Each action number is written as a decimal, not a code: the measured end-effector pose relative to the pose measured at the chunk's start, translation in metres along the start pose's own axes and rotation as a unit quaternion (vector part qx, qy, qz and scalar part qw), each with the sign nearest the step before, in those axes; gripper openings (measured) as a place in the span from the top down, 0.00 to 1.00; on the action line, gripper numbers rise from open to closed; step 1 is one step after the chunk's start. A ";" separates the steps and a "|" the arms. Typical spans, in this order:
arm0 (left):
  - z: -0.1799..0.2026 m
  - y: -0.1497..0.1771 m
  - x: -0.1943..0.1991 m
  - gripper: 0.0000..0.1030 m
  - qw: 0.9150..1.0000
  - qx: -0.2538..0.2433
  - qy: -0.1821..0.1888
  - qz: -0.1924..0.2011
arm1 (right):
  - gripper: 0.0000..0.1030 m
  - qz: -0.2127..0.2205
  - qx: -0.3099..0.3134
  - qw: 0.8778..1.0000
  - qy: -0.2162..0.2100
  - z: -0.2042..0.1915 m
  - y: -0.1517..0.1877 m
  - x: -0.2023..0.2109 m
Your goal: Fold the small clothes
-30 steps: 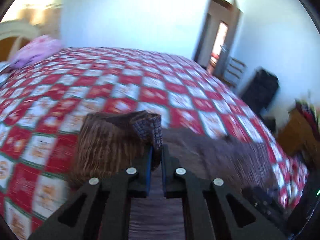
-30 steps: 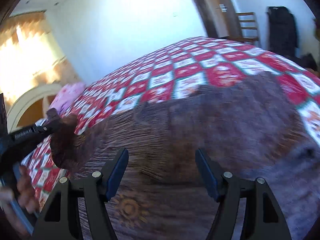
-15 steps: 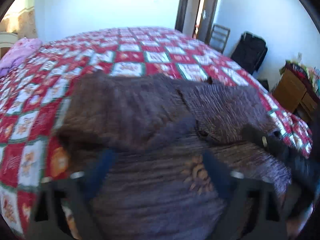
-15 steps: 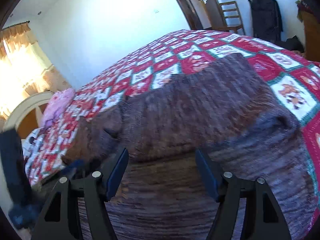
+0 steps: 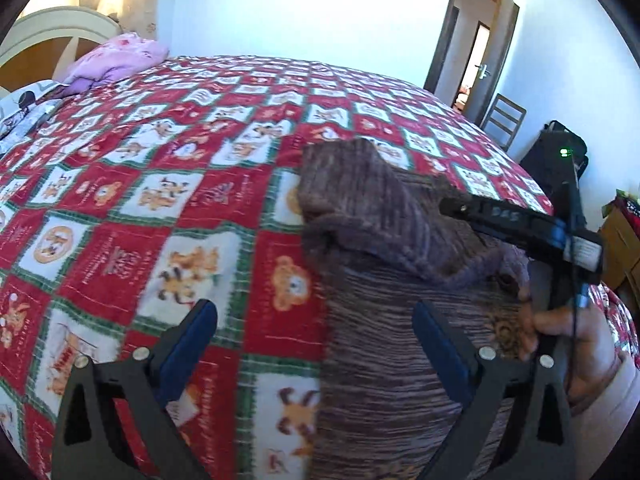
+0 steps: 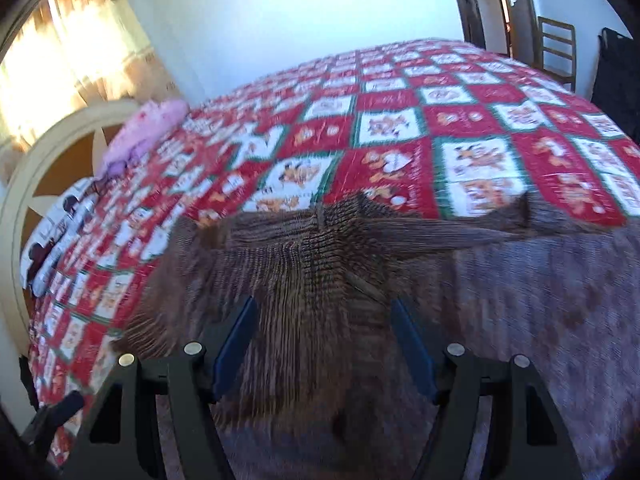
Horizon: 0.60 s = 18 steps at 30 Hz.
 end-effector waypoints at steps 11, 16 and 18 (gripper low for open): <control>-0.010 0.003 -0.004 0.03 1.000 0.015 0.003 -0.006 | 0.91 0.044 0.086 0.995 0.025 -0.031 0.000 0.022; -0.009 0.001 -0.005 0.03 1.000 0.017 0.005 -0.005 | 0.91 0.087 0.110 0.990 0.032 -0.028 -0.019 0.061; -0.007 0.001 -0.006 0.03 1.000 0.017 0.006 -0.006 | 0.91 0.080 0.113 0.990 0.040 -0.020 -0.022 0.063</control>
Point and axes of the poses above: each gripper's, at about its wrist camera, not at the fingertips, and x roughly against the way its jaws point, z to its right, y to its underside, the point moved 2 cm from there along -x, roughly the way its jaws point, and after that the axes turned 12 degrees about z, right-handed, at the moved point
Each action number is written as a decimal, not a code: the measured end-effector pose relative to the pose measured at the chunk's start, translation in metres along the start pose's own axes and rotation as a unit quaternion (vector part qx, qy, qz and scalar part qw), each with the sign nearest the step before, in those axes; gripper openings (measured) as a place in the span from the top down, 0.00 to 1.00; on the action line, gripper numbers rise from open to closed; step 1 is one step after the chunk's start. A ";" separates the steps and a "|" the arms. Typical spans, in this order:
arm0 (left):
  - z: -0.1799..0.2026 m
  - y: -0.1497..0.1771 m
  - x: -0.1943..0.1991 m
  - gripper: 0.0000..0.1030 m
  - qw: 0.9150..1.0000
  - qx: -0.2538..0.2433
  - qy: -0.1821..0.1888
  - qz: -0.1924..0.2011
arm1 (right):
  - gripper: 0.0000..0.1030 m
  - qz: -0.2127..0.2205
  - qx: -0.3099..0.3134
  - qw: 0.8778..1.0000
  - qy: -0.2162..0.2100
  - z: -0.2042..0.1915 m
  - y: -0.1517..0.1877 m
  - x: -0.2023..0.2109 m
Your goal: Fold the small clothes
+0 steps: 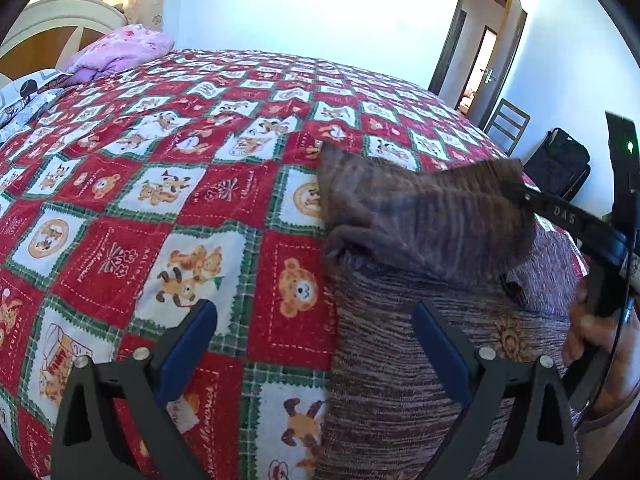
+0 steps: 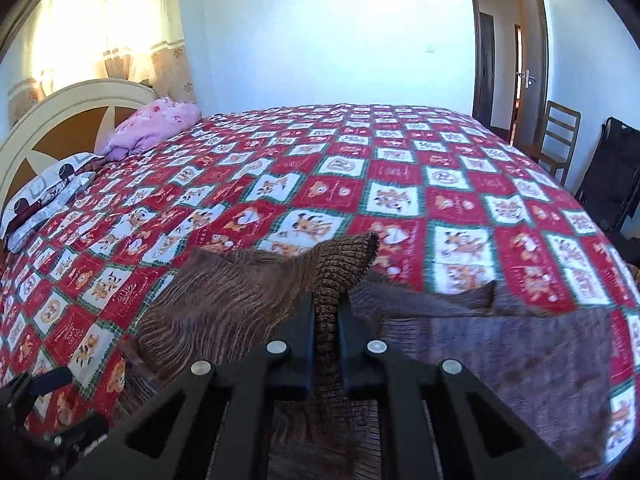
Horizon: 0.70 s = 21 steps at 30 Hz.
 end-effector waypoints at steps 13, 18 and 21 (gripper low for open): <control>0.001 -0.007 0.004 0.03 0.999 -0.036 -0.025 0.019 | 0.54 -0.026 -0.141 0.987 0.074 0.095 0.041 0.001; -0.010 -0.012 -0.010 0.03 0.998 -0.040 -0.055 0.014 | 0.54 0.004 -0.171 0.985 0.039 0.098 0.044 0.046; -0.011 -0.008 -0.021 0.03 0.996 -0.049 -0.069 -0.007 | 0.54 0.000 -0.134 0.991 0.015 0.070 0.044 0.056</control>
Point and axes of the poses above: each gripper's, at about its wrist camera, not at the fingertips, and x roughly against the way its jaws point, z to its right, y to its underside, the point moved 2 cm from there along -x, roughly the way its jaws point, and after that the axes turned 12 degrees about z, right-handed, at the moved point
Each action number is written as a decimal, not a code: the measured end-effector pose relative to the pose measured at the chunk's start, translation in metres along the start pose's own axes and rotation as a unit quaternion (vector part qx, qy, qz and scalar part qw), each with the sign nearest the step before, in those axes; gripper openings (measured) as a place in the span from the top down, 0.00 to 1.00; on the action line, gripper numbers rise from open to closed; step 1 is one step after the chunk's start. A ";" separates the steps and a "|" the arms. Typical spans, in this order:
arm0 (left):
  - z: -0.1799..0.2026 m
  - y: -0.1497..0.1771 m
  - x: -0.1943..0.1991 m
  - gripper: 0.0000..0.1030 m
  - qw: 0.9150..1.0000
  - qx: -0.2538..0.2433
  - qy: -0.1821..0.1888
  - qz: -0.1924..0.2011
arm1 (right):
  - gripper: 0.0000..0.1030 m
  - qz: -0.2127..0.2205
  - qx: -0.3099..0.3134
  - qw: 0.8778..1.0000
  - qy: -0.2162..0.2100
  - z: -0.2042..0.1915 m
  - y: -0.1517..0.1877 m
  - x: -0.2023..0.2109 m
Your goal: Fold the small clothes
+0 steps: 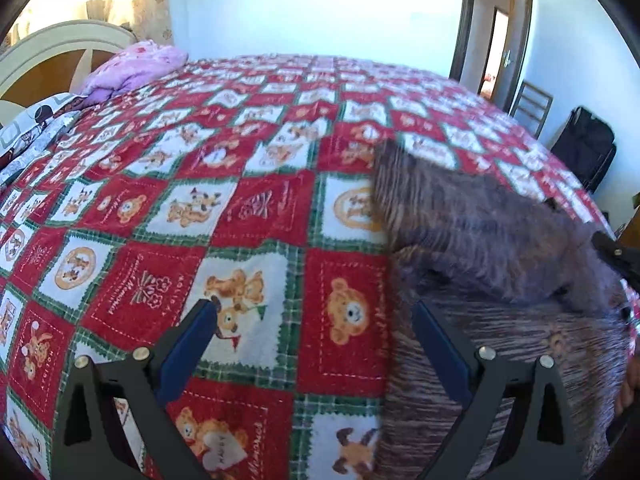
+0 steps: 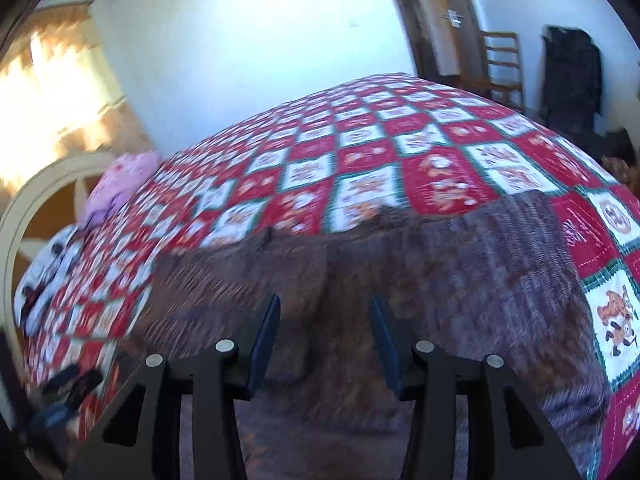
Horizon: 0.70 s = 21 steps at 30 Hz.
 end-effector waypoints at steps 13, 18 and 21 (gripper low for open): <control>0.016 0.001 -0.029 0.01 0.998 -0.001 -0.060 -0.024 | 0.54 -0.078 0.124 0.989 0.027 -0.034 0.053 -0.026; -0.001 0.003 -0.015 0.03 0.998 0.021 -0.052 -0.030 | 0.54 -0.079 0.143 0.986 0.029 -0.024 0.058 -0.009; -0.003 -0.006 0.002 0.03 0.999 0.010 -0.046 -0.002 | 0.54 -0.063 0.119 0.991 0.014 -0.019 0.047 0.007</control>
Point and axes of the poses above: each gripper's, at about its wrist camera, not at the fingertips, and x roughly against the way its jaws point, z to its right, y to its underside, the point moved 2 cm from there along -x, roughly the way its jaws point, and after that the axes turned 12 degrees about z, right-handed, at the moved point
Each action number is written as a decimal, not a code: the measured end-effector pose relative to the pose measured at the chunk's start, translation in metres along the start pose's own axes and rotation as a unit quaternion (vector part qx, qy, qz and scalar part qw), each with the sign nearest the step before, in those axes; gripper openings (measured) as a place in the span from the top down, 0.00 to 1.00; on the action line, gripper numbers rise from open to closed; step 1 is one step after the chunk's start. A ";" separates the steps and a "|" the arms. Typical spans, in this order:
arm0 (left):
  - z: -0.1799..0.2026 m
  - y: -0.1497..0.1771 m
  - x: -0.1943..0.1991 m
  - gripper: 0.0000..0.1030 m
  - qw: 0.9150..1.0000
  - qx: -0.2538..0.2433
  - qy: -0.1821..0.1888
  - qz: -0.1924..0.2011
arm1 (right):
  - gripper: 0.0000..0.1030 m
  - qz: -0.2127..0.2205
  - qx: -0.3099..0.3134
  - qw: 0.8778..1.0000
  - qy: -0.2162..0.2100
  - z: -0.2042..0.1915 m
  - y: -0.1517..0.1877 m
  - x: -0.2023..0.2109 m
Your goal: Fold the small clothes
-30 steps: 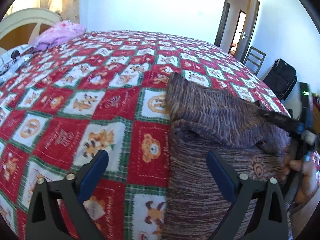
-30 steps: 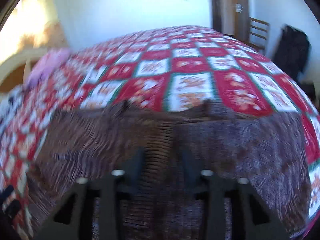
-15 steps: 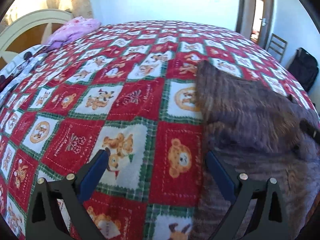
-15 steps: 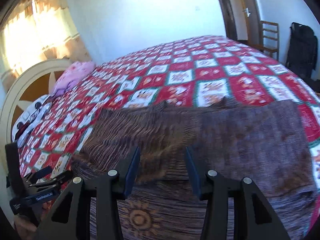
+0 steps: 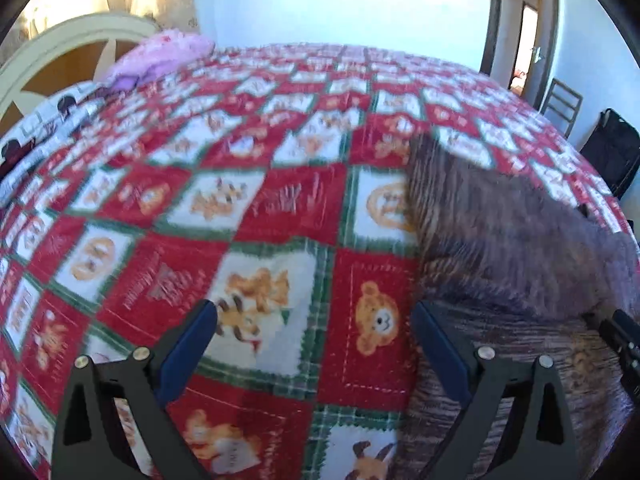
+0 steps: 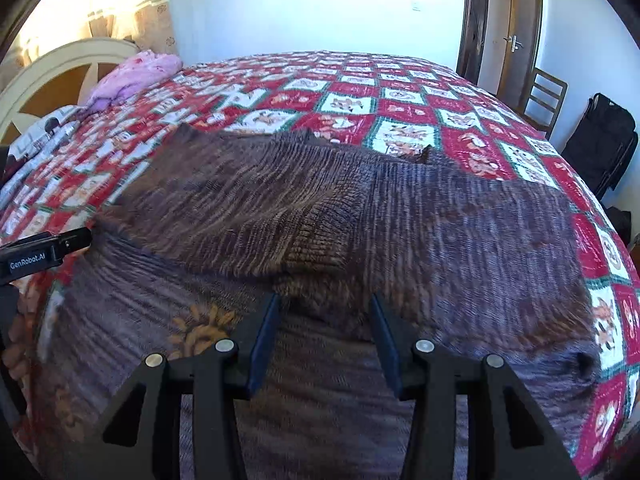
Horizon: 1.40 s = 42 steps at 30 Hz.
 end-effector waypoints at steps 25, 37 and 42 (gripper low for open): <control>-0.003 -0.006 0.025 0.04 0.993 -0.076 0.072 0.049 | 0.67 0.029 -0.074 0.995 -0.057 0.000 -0.002 0.032; -0.049 0.084 0.109 0.04 0.964 -0.137 0.224 -0.042 | 0.41 0.064 -0.146 0.987 -0.021 0.051 0.059 0.172; -0.045 0.127 0.138 0.12 0.943 -0.150 0.281 -0.091 | 0.41 0.064 -0.122 0.990 -0.019 0.043 0.078 0.207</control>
Point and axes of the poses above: each gripper's, at about its wrist camera, not at the fingertips, and x roughly against the way its jaws point, z to its right, y to its underside, the point moved 2 cm from there along -x, roughly the way its jaws point, and after that the axes turned 12 degrees about z, right-handed, at the moved point
